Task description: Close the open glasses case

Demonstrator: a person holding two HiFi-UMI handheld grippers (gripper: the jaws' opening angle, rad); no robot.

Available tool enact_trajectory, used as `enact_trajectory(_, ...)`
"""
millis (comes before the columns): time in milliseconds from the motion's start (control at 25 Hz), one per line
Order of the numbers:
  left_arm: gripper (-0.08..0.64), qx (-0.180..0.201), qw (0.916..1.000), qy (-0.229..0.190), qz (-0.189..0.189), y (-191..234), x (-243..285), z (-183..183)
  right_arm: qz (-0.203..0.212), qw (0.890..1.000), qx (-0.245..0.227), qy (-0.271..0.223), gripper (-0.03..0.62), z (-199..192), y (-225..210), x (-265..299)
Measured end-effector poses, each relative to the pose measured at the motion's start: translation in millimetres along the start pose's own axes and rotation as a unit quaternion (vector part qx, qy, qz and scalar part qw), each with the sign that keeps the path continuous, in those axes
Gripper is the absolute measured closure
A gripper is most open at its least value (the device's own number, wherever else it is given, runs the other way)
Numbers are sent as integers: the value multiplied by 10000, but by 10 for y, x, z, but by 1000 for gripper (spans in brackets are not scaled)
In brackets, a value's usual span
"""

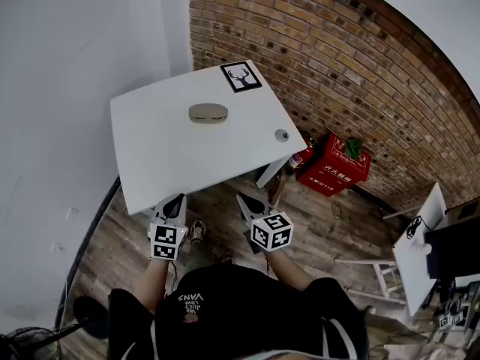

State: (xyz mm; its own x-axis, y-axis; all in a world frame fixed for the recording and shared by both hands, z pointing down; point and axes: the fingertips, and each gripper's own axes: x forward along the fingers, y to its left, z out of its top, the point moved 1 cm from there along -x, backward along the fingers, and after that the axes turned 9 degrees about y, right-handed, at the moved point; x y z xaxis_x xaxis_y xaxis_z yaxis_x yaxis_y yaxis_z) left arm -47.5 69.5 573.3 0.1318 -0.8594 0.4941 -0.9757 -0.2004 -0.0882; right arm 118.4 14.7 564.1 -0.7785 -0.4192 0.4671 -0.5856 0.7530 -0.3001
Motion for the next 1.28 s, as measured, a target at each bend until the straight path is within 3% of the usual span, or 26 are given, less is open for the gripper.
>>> enact_trajectory(440, 549, -155, 9998, -5, 103, -278, -230, -222, 141, 9995, -150, 224, 592, -331, 120, -199)
enact_trajectory(1280, 549, -102, 9999, 136, 26, -452, -252, -318, 36, 9988, -291, 384, 594, -462, 98, -208)
